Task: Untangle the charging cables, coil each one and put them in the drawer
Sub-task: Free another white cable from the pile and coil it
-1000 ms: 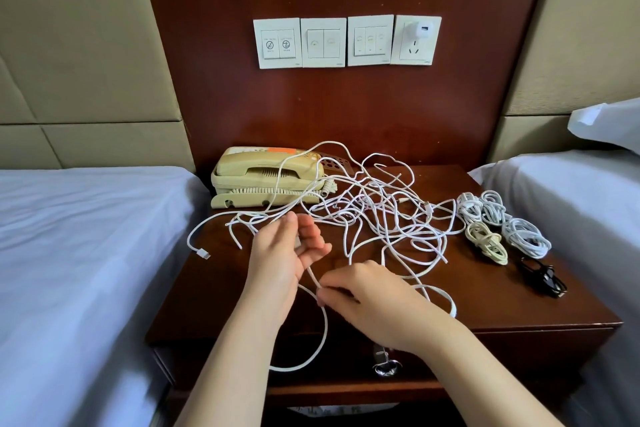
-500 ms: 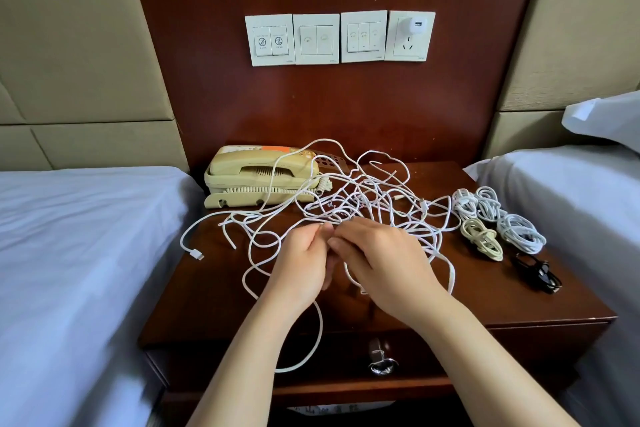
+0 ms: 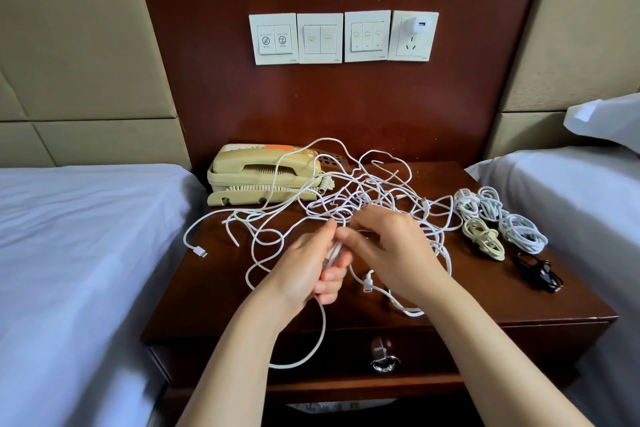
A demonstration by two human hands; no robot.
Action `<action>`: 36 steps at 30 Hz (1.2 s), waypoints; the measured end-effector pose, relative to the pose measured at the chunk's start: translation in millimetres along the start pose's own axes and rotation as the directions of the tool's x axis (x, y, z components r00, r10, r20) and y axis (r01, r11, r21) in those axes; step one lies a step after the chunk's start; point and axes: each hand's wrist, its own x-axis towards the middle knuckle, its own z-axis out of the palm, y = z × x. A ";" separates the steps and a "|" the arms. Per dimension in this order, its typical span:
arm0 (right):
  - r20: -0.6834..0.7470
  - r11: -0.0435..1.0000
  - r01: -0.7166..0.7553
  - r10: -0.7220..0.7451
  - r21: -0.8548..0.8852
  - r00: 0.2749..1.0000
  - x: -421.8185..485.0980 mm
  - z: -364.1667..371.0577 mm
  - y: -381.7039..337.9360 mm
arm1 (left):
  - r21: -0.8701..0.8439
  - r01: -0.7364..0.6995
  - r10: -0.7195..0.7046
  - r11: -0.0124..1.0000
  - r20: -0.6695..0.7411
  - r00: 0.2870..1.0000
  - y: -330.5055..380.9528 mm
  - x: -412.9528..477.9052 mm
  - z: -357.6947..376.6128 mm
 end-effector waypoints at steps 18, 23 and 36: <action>0.141 0.842 -0.208 0.158 0.497 0.977 -5.8 24.0 9.9 | -0.286 -0.089 0.108 0.954 0.051 0.993 1.8 -5.5 -2.9; 0.259 0.954 -0.173 0.108 0.244 0.960 -11.0 19.9 1.0 | -0.478 -0.095 0.039 0.873 -0.126 0.991 2.7 0.3 -6.6; 0.455 0.993 0.035 0.019 -0.109 0.890 -20.9 13.5 -31.8 | -0.402 -0.317 0.064 0.859 -0.529 0.846 -2.0 15.0 -11.8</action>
